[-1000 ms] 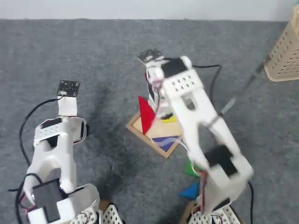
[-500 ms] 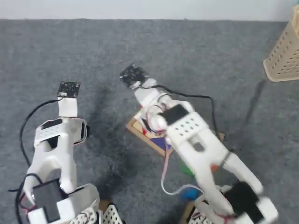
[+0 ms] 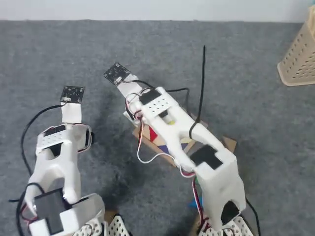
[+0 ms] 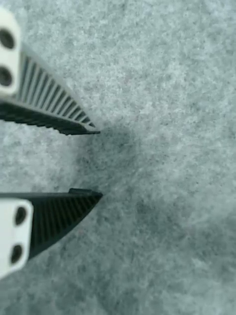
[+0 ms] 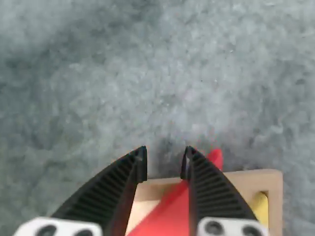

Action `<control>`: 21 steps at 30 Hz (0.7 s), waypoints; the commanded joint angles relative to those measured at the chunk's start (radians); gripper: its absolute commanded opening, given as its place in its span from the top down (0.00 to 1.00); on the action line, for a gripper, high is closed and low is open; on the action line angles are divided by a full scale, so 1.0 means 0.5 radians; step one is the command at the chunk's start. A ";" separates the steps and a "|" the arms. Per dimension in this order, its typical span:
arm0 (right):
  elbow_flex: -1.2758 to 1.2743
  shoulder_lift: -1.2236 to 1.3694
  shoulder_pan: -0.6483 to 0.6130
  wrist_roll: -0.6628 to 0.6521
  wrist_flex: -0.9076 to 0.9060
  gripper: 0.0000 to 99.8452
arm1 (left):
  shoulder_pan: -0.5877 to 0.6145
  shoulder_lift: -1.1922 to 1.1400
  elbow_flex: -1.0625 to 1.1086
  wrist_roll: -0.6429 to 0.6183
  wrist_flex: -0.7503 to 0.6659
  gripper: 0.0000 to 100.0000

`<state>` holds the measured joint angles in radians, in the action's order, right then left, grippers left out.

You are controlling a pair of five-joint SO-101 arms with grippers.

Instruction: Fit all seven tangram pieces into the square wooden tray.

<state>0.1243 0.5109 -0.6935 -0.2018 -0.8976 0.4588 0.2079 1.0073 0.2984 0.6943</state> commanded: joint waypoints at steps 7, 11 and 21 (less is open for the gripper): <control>0.150 -0.020 0.272 0.049 -0.023 0.88 | -0.012 0.107 -0.005 0.028 -0.031 0.82; 0.150 -0.017 0.321 0.049 -0.035 0.88 | -0.012 0.107 -0.005 0.028 -0.031 0.82; 0.147 -0.397 0.367 0.163 -0.299 0.88 | -0.012 0.107 -0.005 0.028 -0.031 0.82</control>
<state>0.1442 0.4925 -0.5294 -0.1389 -0.9559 0.4588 0.2079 1.0073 0.2984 0.6943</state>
